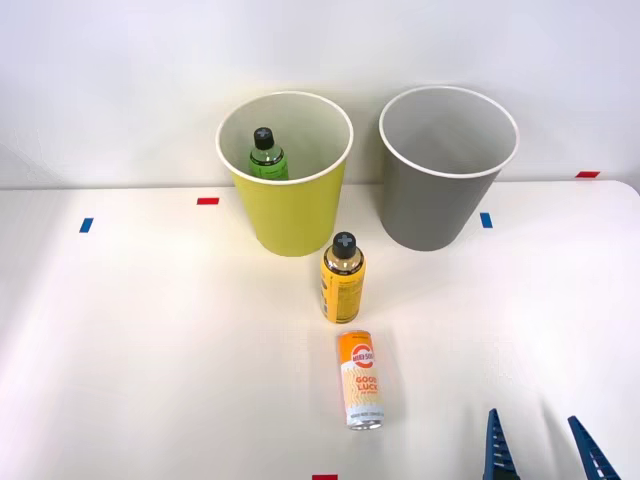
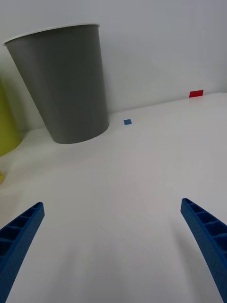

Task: Put cans in the gray bin, plastic bottles in the light green bin

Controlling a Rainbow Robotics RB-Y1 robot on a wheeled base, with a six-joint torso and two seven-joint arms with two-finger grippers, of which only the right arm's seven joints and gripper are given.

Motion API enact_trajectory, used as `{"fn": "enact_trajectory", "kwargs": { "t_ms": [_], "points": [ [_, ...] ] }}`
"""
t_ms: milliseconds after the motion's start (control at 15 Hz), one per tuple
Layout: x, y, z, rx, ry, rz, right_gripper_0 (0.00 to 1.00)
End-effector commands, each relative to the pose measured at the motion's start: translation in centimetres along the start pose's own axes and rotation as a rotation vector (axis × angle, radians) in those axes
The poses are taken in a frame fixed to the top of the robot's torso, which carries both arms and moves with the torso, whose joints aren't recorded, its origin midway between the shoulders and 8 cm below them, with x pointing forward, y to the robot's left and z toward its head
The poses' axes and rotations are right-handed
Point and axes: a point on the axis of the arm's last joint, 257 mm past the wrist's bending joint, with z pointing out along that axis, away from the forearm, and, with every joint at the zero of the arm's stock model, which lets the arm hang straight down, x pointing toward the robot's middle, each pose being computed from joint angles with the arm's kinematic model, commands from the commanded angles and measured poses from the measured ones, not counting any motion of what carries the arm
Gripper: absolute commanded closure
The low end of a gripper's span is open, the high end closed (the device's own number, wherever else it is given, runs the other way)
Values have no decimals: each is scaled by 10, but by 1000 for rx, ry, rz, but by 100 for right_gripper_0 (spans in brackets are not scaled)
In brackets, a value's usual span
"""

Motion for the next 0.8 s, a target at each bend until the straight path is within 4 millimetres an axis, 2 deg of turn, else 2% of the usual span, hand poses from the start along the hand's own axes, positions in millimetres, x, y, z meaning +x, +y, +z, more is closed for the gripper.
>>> {"fn": "enact_trajectory", "kwargs": {
  "t_ms": [67, 800],
  "points": [
    [0, 0, 0, 0, 0, 0, 0],
    [0, 0, 0, 0, 0, 0, 0]
  ]
}}
